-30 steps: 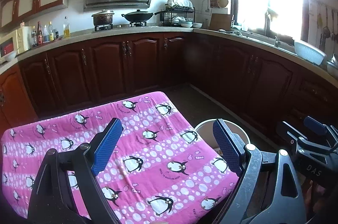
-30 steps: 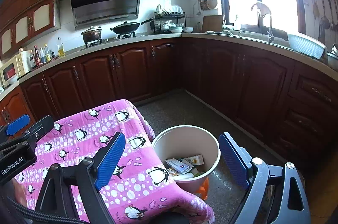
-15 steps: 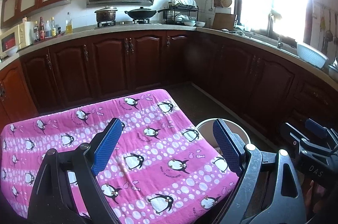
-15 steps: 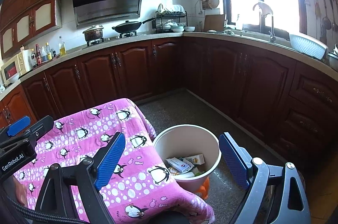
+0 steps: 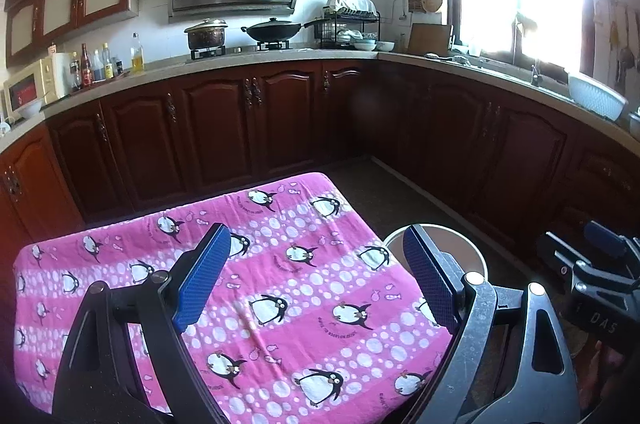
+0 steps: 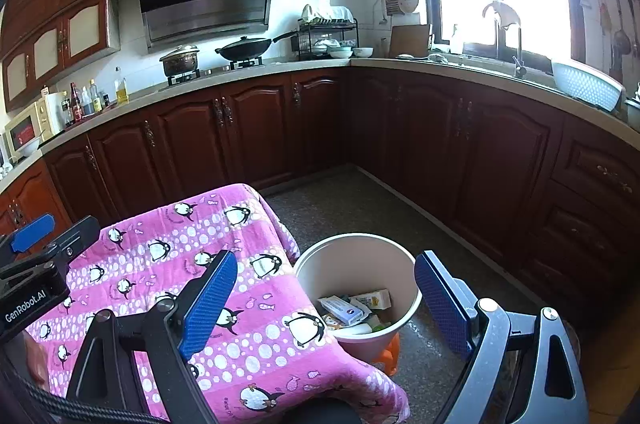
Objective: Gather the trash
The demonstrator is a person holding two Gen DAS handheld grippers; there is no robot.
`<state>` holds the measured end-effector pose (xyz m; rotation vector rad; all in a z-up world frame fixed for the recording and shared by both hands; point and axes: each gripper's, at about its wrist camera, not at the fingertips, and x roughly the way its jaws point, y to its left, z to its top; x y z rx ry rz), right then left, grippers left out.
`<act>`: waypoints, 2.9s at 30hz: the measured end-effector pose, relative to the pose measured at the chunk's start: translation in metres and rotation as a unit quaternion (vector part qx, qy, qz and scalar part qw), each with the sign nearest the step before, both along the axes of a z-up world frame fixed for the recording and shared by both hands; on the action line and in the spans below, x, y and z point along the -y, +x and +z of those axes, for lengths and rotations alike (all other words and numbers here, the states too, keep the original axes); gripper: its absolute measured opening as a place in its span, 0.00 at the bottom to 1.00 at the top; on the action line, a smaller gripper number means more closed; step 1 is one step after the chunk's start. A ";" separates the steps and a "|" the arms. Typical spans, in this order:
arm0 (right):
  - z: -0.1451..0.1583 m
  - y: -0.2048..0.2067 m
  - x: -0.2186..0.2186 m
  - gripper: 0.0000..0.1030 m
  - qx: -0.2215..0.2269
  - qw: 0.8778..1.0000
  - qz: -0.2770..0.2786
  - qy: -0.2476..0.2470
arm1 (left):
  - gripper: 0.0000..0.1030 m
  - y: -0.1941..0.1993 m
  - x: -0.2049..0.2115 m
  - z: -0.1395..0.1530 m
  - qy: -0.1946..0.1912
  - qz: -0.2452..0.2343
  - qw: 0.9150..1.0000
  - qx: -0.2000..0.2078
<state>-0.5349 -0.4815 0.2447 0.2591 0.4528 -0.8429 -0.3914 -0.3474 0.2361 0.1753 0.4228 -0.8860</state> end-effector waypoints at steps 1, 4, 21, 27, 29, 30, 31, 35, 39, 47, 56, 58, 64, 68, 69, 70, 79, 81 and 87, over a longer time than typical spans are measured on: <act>0.000 0.001 -0.001 0.86 -0.001 1.000 0.001 0.000 | 0.85 0.000 0.000 0.000 -0.001 0.000 1.000 -0.001; 0.000 0.000 -0.003 0.86 -0.001 1.000 0.001 -0.004 | 0.85 0.000 -0.002 0.000 0.001 0.003 1.000 -0.001; 0.006 0.003 -0.011 0.86 0.000 1.000 0.003 -0.024 | 0.85 -0.008 -0.003 0.003 -0.004 0.010 1.000 0.013; 0.005 0.002 -0.010 0.86 0.001 1.000 0.002 -0.022 | 0.85 -0.011 0.000 0.003 -0.004 0.010 1.000 0.014; 0.006 0.001 -0.010 0.86 0.002 1.000 0.002 -0.021 | 0.85 -0.011 0.000 0.003 -0.004 0.010 1.000 0.014; 0.006 0.001 -0.010 0.86 0.001 1.000 0.003 -0.020 | 0.85 -0.011 0.000 0.003 -0.003 0.010 1.000 0.014; 0.006 0.001 -0.010 0.86 0.001 1.000 0.003 -0.020 | 0.85 -0.012 0.000 0.003 -0.003 0.010 1.000 0.014; 0.005 0.001 -0.008 0.86 0.000 1.000 0.001 -0.016 | 0.85 -0.011 0.000 0.003 -0.003 0.007 1.000 0.014; 0.004 0.001 -0.008 0.86 0.001 1.000 0.001 -0.016 | 0.85 -0.010 0.000 0.003 -0.005 0.005 1.000 0.012; 0.004 -0.001 -0.007 0.86 -0.001 1.000 -0.001 -0.013 | 0.85 -0.010 0.000 0.003 -0.005 0.004 1.000 0.011; 0.003 -0.002 -0.005 0.86 -0.002 1.000 -0.003 -0.010 | 0.85 -0.008 0.001 0.000 -0.003 0.002 1.000 0.009; 0.002 -0.002 -0.005 0.86 -0.003 1.000 -0.003 -0.011 | 0.85 -0.008 0.001 0.000 -0.003 0.002 1.000 0.009; 0.001 -0.001 -0.004 0.86 -0.003 1.000 -0.004 -0.009 | 0.85 -0.008 0.002 -0.004 -0.002 -0.004 1.000 0.010; 0.000 -0.001 -0.004 0.86 -0.004 1.000 -0.005 -0.009 | 0.85 -0.008 0.002 -0.004 -0.002 -0.005 1.000 0.009; 0.000 -0.001 -0.004 0.86 -0.004 1.000 -0.005 -0.009 | 0.85 -0.008 0.002 -0.005 -0.002 -0.005 1.000 0.009; 0.000 -0.001 -0.003 0.86 -0.004 1.000 -0.005 -0.008 | 0.85 -0.007 0.002 -0.006 -0.002 -0.007 1.000 0.008; -0.004 -0.001 -0.003 0.86 -0.007 1.000 -0.010 -0.005 | 0.85 -0.004 0.007 -0.009 -0.003 -0.008 1.000 0.010; -0.005 -0.001 -0.003 0.86 -0.006 1.000 -0.012 -0.004 | 0.85 -0.004 0.007 -0.009 -0.002 -0.010 1.000 0.010; -0.006 -0.001 -0.002 0.86 -0.007 1.000 -0.015 -0.001 | 0.85 -0.004 0.009 -0.011 -0.002 -0.016 1.000 0.006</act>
